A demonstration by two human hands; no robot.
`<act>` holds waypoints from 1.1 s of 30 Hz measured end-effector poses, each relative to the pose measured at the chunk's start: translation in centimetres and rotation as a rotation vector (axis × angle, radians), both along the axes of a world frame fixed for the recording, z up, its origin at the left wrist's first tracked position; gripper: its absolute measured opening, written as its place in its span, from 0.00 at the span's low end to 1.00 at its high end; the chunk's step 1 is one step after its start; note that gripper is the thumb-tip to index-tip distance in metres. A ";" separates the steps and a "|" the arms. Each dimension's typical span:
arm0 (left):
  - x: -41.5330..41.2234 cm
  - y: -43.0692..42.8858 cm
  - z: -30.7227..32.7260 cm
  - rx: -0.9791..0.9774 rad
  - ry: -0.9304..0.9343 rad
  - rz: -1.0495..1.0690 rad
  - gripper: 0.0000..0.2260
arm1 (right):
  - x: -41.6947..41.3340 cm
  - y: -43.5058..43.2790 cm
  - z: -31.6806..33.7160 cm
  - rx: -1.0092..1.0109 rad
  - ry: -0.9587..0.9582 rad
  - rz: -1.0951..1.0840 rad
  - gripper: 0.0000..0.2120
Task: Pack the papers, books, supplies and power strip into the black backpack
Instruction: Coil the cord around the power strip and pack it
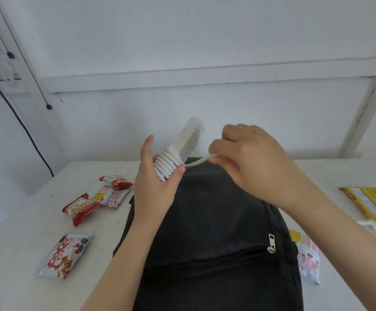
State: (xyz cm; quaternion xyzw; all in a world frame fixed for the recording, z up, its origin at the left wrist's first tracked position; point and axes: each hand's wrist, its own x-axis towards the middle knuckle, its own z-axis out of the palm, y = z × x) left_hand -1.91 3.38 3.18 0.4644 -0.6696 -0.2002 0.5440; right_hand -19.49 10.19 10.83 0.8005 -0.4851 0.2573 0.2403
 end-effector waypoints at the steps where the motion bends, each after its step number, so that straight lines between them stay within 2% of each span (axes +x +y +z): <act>1: -0.3 -0.1 0.2 -0.004 -0.027 -0.024 0.40 | 0.0 -0.4 0.4 -0.037 0.025 0.026 0.12; 6: -1.6 0.1 1.2 -0.012 -0.163 -0.167 0.48 | -0.3 -2.1 2.3 -0.060 0.036 0.120 0.08; 10: -2.2 1.3 1.6 -0.006 -0.156 -0.311 0.52 | -1.2 -3.6 3.9 0.092 -0.156 0.118 0.04; 16: -1.9 4.8 3.0 0.115 0.158 -0.585 0.50 | -4.2 -3.8 7.0 0.687 -0.645 0.299 0.07; 19: -1.4 5.8 4.3 0.130 0.349 -0.703 0.45 | -6.3 -3.5 7.4 0.784 -0.732 0.360 0.12; 21: -1.4 6.0 4.7 0.157 0.453 -0.785 0.43 | -6.6 -3.6 6.4 0.780 -0.747 0.426 0.17; 23: -1.7 6.1 4.9 0.211 0.559 -0.835 0.44 | -6.2 -4.2 4.4 0.801 -0.890 0.426 0.14; 25: -2.0 5.9 4.9 0.266 0.668 -0.836 0.44 | -5.4 -4.1 2.5 0.870 -1.038 0.469 0.11; 26: -2.0 5.8 4.8 0.281 0.706 -0.820 0.44 | -4.7 -3.9 1.7 0.903 -1.097 0.522 0.03; 28: -1.9 5.4 4.7 0.290 0.754 -0.771 0.42 | -3.9 -3.1 0.3 0.951 -1.166 0.633 0.11; 30: -1.8 5.1 4.4 0.307 0.783 -0.710 0.40 | -3.3 -2.4 -0.7 0.967 -1.196 0.717 0.07; 32: -2.0 5.0 3.9 0.319 0.796 -0.639 0.35 | -2.8 -1.9 -1.6 0.940 -1.227 0.705 0.21; 33: -2.1 4.9 3.6 0.313 0.787 -0.594 0.30 | -2.4 -1.6 -1.9 0.891 -1.234 0.667 0.24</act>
